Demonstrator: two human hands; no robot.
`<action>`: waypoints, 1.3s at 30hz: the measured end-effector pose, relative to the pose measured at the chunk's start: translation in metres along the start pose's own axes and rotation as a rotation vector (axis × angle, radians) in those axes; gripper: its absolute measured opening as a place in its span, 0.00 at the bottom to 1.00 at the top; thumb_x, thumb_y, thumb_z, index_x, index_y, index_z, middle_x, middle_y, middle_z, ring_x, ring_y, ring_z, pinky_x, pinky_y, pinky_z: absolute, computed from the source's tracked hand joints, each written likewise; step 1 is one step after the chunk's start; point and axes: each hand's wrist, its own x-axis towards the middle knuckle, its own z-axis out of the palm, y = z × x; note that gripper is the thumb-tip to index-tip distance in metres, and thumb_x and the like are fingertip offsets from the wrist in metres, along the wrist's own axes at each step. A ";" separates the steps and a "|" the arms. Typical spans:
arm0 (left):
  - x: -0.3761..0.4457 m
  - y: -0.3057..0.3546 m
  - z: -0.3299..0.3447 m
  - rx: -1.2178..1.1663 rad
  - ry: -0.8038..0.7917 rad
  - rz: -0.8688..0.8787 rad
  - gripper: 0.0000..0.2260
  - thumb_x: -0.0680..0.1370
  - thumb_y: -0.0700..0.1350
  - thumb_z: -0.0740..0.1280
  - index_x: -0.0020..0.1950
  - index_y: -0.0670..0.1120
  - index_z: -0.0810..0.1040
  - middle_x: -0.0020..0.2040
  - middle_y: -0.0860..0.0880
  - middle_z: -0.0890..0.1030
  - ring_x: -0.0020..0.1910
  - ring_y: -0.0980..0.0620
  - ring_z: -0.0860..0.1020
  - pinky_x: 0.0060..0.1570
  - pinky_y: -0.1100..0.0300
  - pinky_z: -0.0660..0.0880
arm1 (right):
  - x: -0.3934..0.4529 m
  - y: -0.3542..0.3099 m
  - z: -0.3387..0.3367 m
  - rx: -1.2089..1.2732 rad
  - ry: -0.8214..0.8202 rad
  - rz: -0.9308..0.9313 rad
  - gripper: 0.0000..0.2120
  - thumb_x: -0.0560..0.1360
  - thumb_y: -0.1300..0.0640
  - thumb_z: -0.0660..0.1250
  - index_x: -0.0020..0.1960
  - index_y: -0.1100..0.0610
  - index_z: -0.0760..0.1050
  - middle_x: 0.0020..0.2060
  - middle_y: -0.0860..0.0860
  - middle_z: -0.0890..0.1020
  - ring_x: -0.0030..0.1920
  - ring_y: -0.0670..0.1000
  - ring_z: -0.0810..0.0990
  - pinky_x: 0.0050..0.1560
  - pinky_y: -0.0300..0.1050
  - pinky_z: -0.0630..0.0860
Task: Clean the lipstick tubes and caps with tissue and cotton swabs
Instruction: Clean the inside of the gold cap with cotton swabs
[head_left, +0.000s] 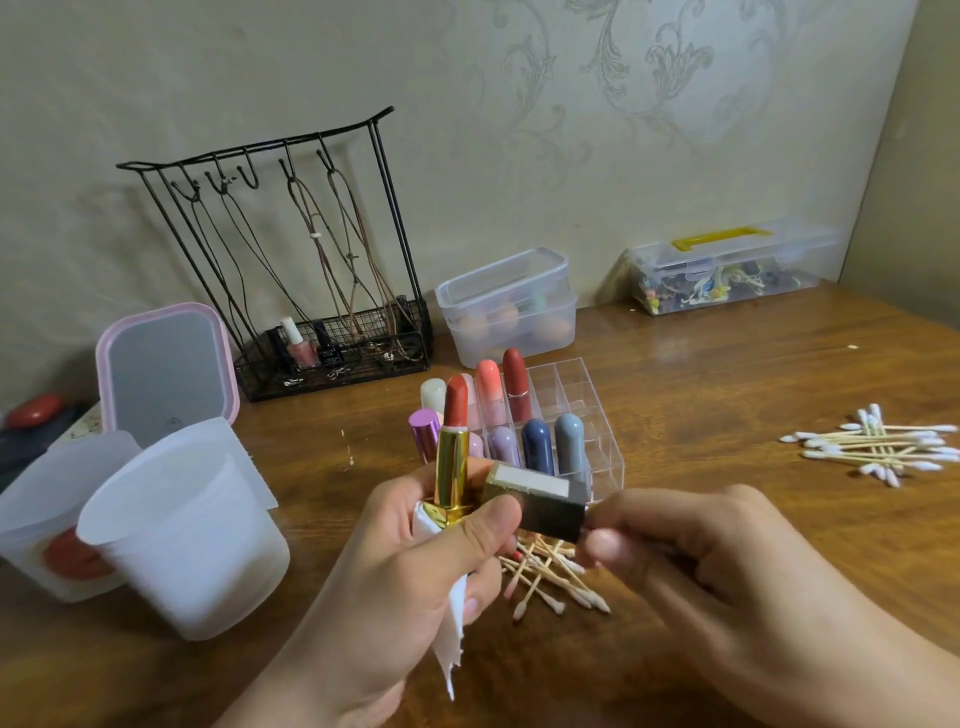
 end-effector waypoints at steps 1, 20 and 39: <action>0.000 0.000 0.000 0.002 0.002 0.015 0.13 0.58 0.52 0.75 0.40 0.51 0.83 0.31 0.44 0.74 0.21 0.54 0.66 0.22 0.64 0.64 | 0.000 0.001 -0.002 0.009 0.034 0.019 0.12 0.79 0.42 0.58 0.44 0.45 0.76 0.26 0.42 0.73 0.26 0.42 0.69 0.27 0.32 0.62; 0.000 -0.001 0.002 0.024 -0.080 0.026 0.14 0.58 0.51 0.75 0.40 0.48 0.82 0.36 0.39 0.70 0.20 0.53 0.66 0.22 0.63 0.65 | -0.003 -0.002 -0.011 0.133 0.095 -0.072 0.06 0.74 0.46 0.66 0.41 0.46 0.78 0.26 0.46 0.78 0.24 0.47 0.75 0.25 0.44 0.71; 0.000 -0.001 0.000 -0.062 -0.106 -0.009 0.11 0.58 0.48 0.75 0.38 0.49 0.83 0.29 0.42 0.74 0.19 0.54 0.67 0.20 0.64 0.65 | -0.004 -0.001 -0.010 0.130 0.063 -0.106 0.05 0.75 0.51 0.68 0.40 0.48 0.77 0.25 0.43 0.75 0.24 0.44 0.72 0.24 0.40 0.70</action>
